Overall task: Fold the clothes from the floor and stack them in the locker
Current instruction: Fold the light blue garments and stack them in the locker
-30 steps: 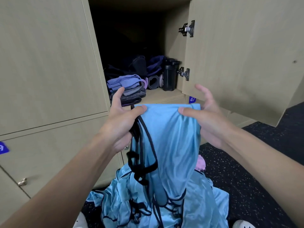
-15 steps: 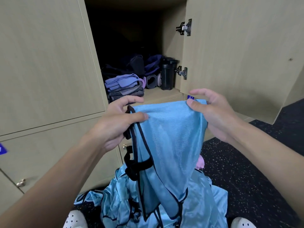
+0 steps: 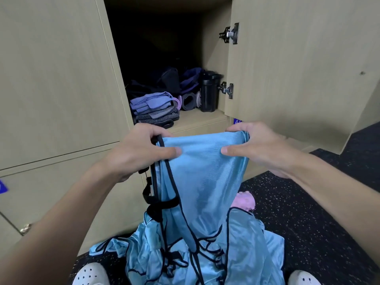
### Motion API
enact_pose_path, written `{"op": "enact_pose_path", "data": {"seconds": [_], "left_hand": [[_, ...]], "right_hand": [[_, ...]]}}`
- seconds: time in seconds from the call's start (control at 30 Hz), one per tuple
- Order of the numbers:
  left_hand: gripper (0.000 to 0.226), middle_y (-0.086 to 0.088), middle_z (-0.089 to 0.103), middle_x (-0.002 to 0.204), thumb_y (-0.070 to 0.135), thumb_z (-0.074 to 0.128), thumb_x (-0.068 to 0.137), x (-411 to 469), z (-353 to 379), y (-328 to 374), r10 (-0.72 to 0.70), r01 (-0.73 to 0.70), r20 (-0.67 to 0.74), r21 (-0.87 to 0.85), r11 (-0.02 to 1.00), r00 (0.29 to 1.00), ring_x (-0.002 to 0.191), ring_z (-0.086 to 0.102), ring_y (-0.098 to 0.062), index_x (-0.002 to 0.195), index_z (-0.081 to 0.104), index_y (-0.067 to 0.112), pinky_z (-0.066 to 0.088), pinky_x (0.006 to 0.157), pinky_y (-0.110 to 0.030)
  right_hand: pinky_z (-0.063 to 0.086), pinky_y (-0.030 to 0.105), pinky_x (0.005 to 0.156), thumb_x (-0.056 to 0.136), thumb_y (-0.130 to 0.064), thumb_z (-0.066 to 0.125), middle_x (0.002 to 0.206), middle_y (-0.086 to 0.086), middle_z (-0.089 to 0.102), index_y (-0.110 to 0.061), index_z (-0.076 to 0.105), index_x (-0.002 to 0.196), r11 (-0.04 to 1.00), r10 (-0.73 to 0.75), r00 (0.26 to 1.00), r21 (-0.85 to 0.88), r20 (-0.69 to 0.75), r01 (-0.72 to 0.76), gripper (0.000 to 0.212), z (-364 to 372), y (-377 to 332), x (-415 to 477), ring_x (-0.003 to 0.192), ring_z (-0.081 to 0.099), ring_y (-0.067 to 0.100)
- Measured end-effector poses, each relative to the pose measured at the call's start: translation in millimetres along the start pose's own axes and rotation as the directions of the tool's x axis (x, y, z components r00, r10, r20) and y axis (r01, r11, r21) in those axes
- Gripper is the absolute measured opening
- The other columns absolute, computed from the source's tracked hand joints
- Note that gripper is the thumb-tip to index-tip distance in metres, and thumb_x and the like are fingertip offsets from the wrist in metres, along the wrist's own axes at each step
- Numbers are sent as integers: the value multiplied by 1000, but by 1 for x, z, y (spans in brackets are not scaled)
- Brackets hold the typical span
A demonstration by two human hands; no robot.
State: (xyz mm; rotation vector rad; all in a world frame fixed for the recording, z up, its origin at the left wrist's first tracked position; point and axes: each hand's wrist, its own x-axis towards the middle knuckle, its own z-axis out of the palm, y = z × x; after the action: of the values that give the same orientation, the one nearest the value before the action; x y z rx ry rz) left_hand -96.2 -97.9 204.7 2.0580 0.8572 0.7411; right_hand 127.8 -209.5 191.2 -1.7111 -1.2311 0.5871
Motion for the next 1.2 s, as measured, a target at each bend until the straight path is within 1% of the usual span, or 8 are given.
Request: {"op": "enact_pose_path", "data": {"seconds": [0.17, 0.27, 0.4, 0.53, 0.7, 0.9, 1.0, 1.2], "left_hand": [[16, 6, 55, 60, 6, 85, 74, 1, -1, -2, -10, 11, -7, 180, 984, 1000, 42, 45, 0, 81, 71, 10, 32, 39, -11], [16, -3, 59, 68, 12, 83, 77, 5, -3, -7, 54, -37, -52, 279, 960, 997, 62, 54, -10, 71, 68, 9, 42, 55, -23], [18, 8, 55, 103, 26, 83, 79, 10, 1, -15, 121, -84, -82, 360, 929, 989, 91, 54, -4, 74, 72, 13, 42, 75, -14], [38, -5, 58, 68, 32, 74, 87, 8, 13, -15, 32, 0, -109, 279, 960, 994, 40, 38, -4, 76, 64, -3, 30, 40, -16], [42, -7, 45, 57, 28, 66, 88, 6, 36, -10, 48, 39, -281, 296, 954, 958, 44, 42, -17, 71, 52, -8, 31, 41, -24], [46, -9, 46, 58, 30, 62, 92, 6, 56, -4, 6, 42, -213, 217, 975, 977, 42, 57, -23, 71, 52, -9, 37, 47, -28], [46, 2, 47, 50, 30, 63, 96, 4, 62, 2, -66, 62, -90, -49, 997, 994, 42, 47, -11, 62, 57, -1, 41, 46, -21], [23, 2, 75, 84, 7, 81, 79, -2, 54, 6, -20, 53, 93, -363, 930, 995, 77, 69, -10, 100, 73, 11, 57, 68, -23]], "right_hand": [[52, 36, 75, 85, -17, 76, 96, 17, 72, -4, 71, 90, 990, -107, 992, -103, -62, 100, 15, 1, 3, 3, 80, 66, 26], [45, 31, 91, 89, -23, 72, 115, 4, 60, -5, 71, 95, 971, -145, 989, -198, -34, 136, 20, 0, 8, 3, 105, 58, 15], [49, 30, 72, 92, -22, 68, 98, 14, 70, -9, 66, 94, 979, -127, 992, -160, -14, 123, 14, -2, 7, 0, 80, 64, 16], [41, 25, 52, 91, -25, 68, 81, 21, 64, -1, 61, 87, 963, -146, 986, -240, -74, 125, 25, 1, 4, -2, 62, 54, 15], [32, 18, 39, 88, -15, 66, 66, 7, 52, -7, 55, 78, 961, -26, 998, -276, -57, 9, 17, 6, -4, -4, 52, 46, 13], [49, 23, 42, 91, -2, 56, 85, 11, 66, -14, 49, 114, 963, 200, 973, 160, 112, -217, 27, 30, -17, -15, 49, 63, 11], [61, 36, 54, 94, 1, 55, 104, 21, 64, -9, 45, 116, 889, 195, 965, 382, 177, -251, 26, 34, -25, -16, 65, 70, 22], [60, 50, 80, 102, 0, 41, 113, 36, 63, -5, 43, 127, 758, 78, 964, 612, 256, -224, 26, 28, -30, -16, 85, 71, 38]]}}
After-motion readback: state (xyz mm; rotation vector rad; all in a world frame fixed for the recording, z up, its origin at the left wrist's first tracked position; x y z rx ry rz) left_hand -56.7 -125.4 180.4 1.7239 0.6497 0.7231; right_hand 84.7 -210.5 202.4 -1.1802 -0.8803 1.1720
